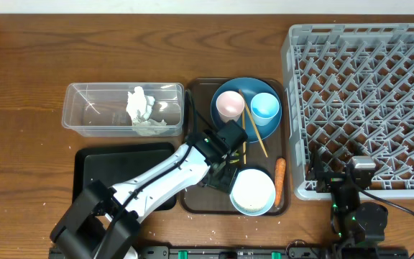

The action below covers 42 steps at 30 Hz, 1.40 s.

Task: Sort waste into correct bins and load items into the dishwasher rack
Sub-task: 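Move the left gripper to the green snack packet and grasp it, then carry the green packet to the clear bin and release it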

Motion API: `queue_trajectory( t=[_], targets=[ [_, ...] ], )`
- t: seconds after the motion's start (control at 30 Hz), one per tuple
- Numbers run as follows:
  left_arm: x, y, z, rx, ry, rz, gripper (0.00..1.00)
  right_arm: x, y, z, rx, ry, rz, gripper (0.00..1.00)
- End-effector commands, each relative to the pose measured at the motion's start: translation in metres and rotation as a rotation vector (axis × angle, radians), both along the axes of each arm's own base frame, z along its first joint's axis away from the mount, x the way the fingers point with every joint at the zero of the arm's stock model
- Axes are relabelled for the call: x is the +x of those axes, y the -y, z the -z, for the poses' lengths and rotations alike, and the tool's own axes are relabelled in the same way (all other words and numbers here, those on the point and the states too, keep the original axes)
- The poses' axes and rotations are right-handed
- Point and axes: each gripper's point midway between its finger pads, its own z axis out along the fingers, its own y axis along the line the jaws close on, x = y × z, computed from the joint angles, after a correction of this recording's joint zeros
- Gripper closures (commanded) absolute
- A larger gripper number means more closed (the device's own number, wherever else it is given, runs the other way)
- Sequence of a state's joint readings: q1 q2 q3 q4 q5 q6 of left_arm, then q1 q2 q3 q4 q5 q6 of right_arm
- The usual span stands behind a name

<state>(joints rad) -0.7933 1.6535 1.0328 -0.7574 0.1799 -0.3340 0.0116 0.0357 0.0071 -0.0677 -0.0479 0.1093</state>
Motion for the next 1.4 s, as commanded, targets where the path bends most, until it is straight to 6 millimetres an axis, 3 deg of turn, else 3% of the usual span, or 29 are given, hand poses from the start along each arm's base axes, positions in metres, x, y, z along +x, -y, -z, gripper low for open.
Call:
queue_trajectory(
  t=[0.0,0.1,0.3,0.47,0.73,1.07,1.2,1.37],
  targets=[
    [0.014,0.001,-0.002,0.016,0.065,0.001,0.28,0.0,-0.001,0.002,-0.007,-0.007,-0.003,0.01],
    [0.03,0.004,-0.004,0.015,0.14,-0.009,0.23,0.0,-0.001,0.002,-0.007,-0.007,-0.003,0.01],
    [0.049,0.019,-0.009,-0.045,0.22,-0.018,0.22,0.0,-0.001,0.002,-0.006,-0.007,-0.003,0.01],
    [0.064,0.015,-0.012,-0.02,0.294,-0.07,0.22,0.0,-0.001,0.002,-0.007,-0.007,-0.003,0.01],
    [0.071,0.018,-0.01,-0.038,0.323,-0.094,0.23,0.0,-0.001,0.002,-0.007,-0.007,-0.003,0.01],
    [0.068,0.016,0.023,0.02,0.268,-0.087,0.41,0.0,-0.001,0.002,-0.007,-0.007,-0.003,0.01],
    [0.068,0.016,0.028,0.026,0.264,-0.086,0.59,0.0,-0.001,0.002,-0.007,-0.007,-0.003,0.01],
    [0.072,0.014,0.018,0.009,0.281,-0.099,0.9,0.0,-0.001,0.002,-0.007,-0.007,-0.003,0.01]
  ],
)
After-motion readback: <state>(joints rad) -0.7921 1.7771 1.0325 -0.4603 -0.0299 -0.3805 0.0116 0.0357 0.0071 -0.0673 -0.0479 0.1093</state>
